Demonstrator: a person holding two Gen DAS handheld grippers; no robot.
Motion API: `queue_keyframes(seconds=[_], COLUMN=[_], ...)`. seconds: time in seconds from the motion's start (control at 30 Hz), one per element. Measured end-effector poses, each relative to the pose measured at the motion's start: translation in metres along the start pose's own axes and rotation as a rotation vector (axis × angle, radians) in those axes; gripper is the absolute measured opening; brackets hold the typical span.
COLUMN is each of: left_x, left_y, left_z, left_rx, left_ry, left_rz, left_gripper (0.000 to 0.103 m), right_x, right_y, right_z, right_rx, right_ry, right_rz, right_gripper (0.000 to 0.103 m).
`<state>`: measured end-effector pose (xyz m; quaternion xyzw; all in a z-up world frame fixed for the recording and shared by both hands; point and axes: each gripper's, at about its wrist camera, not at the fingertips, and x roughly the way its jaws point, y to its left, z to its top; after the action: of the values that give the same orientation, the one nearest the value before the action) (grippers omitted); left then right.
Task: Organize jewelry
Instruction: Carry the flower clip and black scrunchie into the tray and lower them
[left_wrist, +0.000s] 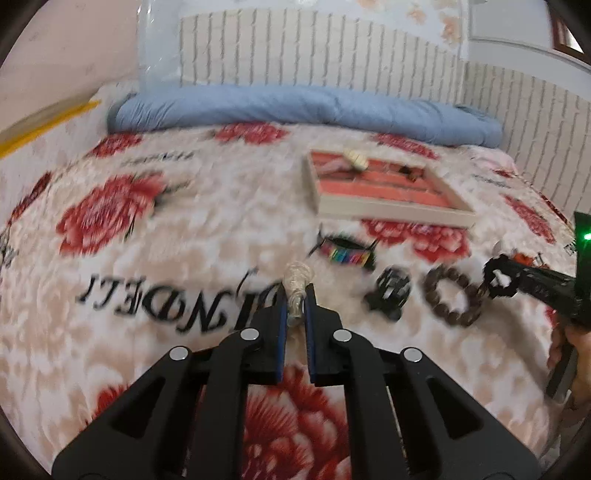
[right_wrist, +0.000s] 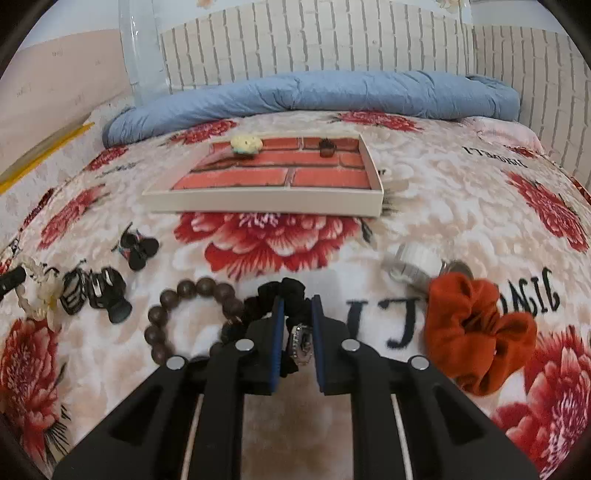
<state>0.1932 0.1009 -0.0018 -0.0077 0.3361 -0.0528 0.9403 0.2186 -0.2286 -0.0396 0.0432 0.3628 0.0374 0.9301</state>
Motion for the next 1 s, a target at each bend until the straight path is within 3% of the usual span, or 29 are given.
queue_keyframes(seconds=[0.23,0.5,0.73,1.0], left_x=[0.008,0.051,0.125,0.215], left_y=[-0.025,-0.061,-0.088,-0.108], left_z=[0.054,0.125,0.181,0.207], left_rx=[0.024,0.060,0.050,0.055], left_ry=[-0.039,-0.051,-0.004,0.089], left_rz=[-0.066,-0.091,-0.121,-0.123], left_gripper=[0.007,0.007,0.007,0.007], right_x=[-0.003,0.011,0.053,0.125], right_y=[-0.008,-0.010,-0.015,-0.025], right_z=[0.039,0.102,0.164,0.208], right_rx=[0.020,0.002,0.010,0.050], right_ry=[-0.055,-0.105,-0.102,-0.047], right_rz=[0.033,0.042,0.056,0.052], right_gripper=[0.015,0.015,0.015,0.015])
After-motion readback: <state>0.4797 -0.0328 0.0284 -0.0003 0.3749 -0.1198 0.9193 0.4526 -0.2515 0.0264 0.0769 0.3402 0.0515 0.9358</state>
